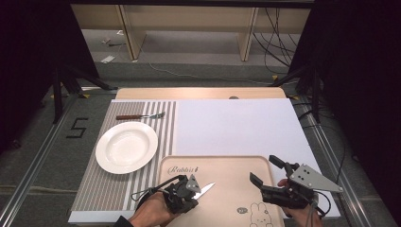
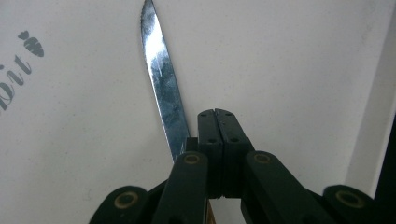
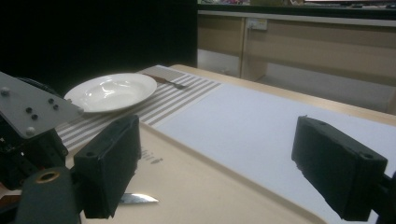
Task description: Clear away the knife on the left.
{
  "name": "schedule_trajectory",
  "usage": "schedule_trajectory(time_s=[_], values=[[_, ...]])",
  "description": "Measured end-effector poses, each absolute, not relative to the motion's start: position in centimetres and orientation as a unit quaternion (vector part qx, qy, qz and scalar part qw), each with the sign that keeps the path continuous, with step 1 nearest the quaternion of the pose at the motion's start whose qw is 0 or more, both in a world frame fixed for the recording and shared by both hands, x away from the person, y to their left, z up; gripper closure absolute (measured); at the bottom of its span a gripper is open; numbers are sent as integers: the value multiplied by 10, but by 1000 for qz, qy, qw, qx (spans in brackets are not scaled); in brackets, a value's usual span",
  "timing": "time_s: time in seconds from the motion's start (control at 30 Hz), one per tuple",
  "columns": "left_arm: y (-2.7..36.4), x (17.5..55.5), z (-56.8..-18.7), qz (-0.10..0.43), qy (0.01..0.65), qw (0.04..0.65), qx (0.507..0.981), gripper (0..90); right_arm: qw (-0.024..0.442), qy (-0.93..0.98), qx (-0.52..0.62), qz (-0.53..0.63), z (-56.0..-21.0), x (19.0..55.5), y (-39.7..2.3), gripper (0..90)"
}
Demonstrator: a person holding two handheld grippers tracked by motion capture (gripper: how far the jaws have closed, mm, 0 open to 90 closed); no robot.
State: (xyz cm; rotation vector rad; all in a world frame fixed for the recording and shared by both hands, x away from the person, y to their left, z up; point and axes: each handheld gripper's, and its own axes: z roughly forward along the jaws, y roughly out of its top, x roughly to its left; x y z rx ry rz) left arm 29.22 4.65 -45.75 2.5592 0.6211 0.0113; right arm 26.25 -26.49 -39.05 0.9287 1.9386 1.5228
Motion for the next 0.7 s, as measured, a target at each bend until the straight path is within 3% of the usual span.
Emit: schedule_trajectory(time_s=[0.7], values=[[52,296,-461,8,253,210,944,895,252,712,342,559,-390,262,-265,168]])
